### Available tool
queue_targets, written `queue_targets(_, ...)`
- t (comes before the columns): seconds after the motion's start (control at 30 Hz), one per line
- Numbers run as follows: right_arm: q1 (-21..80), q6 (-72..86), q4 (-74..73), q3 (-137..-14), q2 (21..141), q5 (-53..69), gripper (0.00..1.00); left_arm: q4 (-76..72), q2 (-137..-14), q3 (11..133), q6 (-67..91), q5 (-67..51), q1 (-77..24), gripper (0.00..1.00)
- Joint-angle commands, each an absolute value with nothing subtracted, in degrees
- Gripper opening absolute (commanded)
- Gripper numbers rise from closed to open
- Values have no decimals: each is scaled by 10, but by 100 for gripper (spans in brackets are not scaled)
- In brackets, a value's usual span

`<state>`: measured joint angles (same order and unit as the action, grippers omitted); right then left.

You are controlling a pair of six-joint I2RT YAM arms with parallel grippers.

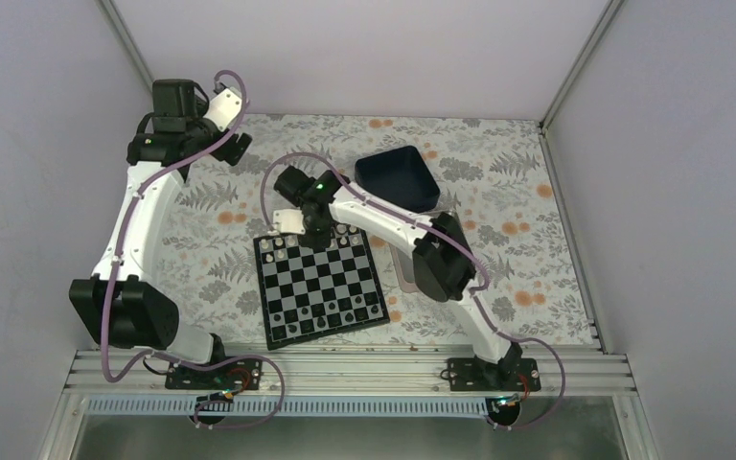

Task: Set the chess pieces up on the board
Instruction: Place the chess piece on the chessboard.

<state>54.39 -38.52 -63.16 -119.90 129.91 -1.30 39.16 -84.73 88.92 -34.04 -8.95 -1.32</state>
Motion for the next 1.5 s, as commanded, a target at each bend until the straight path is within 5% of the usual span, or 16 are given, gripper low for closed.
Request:
queue_targets(0.0,551,-397,-645,-1221,1326,5,4,392,-824,887,-347,-104,-8,100)
queue_targets(1.47,526,-389,-631,-1198,1369,-7,9,395,-819,879,-348,-128,-3,100)
